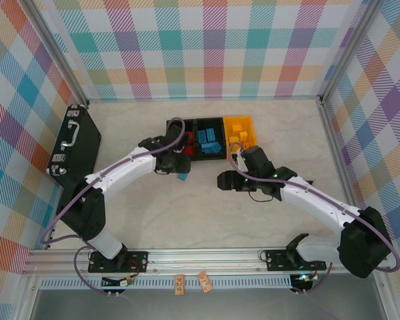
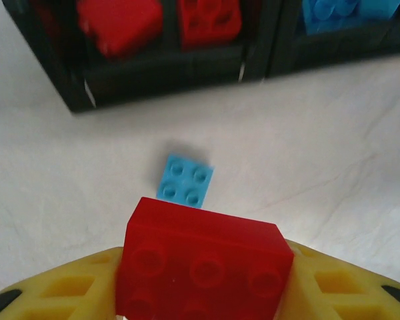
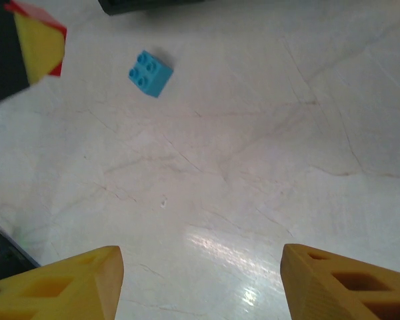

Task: Sort the legos into containers by color
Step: Place the lego in the container.

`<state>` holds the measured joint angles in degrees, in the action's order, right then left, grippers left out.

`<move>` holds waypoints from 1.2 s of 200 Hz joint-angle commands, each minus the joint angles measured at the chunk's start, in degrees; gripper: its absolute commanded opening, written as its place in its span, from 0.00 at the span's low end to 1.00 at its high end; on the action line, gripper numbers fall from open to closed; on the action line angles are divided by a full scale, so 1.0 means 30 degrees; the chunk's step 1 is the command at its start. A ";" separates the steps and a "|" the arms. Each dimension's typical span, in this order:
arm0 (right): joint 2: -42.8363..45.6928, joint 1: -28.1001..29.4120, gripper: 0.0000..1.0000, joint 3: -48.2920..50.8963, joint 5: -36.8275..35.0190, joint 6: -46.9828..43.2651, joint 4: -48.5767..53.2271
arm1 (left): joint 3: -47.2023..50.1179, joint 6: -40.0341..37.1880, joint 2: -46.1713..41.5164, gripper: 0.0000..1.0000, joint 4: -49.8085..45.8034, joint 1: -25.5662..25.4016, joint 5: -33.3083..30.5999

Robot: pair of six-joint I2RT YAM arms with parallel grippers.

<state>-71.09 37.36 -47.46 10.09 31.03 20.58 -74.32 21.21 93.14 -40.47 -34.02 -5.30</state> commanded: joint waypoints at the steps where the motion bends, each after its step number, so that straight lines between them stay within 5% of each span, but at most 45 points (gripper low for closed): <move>1: -0.0595 0.0084 0.64 -0.1324 -0.0238 0.0068 -0.0137 | -0.1811 0.0077 0.1384 0.45 -0.0894 0.0651 -0.0316; 142: -0.2154 -0.0062 0.64 -0.2607 -0.0550 0.0146 0.0080 | -1.2003 -0.0588 1.0188 0.48 -0.3640 0.2603 -0.1004; 240: -0.2055 -0.0119 0.64 -0.2448 -0.0394 0.0175 -0.0012 | -1.2802 -0.0485 0.9829 0.67 -0.4147 0.2510 -0.1226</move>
<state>-77.23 37.19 -54.22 8.80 31.05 20.62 -111.94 19.90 125.93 -51.11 -26.48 -8.25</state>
